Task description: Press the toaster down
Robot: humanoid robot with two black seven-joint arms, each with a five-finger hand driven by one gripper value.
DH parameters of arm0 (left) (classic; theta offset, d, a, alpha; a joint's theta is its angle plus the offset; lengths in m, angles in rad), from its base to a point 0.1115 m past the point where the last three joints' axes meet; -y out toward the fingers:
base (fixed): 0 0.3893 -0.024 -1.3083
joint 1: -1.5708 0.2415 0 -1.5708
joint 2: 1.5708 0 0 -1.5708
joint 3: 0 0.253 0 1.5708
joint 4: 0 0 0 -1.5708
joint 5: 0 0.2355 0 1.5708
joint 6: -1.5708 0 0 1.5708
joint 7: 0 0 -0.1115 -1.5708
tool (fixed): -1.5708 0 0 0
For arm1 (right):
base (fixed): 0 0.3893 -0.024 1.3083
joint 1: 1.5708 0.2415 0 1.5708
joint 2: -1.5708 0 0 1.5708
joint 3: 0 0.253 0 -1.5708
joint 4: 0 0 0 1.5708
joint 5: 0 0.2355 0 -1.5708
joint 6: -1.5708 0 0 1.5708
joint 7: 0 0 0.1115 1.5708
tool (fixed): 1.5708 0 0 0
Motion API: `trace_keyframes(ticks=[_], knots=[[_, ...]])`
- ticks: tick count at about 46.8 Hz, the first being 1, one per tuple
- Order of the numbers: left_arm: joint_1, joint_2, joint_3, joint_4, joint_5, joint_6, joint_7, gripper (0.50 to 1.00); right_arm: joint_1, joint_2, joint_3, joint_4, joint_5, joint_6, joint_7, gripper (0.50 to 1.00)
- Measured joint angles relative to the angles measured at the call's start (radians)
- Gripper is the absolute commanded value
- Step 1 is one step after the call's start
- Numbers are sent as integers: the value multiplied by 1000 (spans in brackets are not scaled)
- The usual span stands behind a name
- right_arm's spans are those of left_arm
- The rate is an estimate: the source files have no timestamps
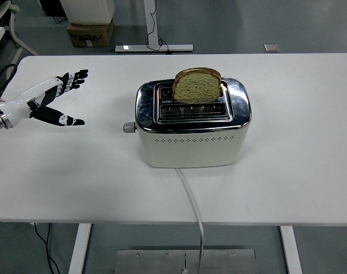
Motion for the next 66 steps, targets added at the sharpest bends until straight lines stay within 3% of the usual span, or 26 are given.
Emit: trace_keyframes(ticks=[11,24,36,66], knots=[[62,68,1,-75,76,1,-24,1000,0,0,0,0,0,-1,0,1000],[66,91,1,-106,189,5,-25,1000,0,0,0,0,0,-1,0,1000],[64,135,1,-201,246,20,-25,1000,0,0,0,0,0,-1,0,1000],[66,127,1,-288,364,59,-25,1000,1,0,0,0,0,0,0,1000]])
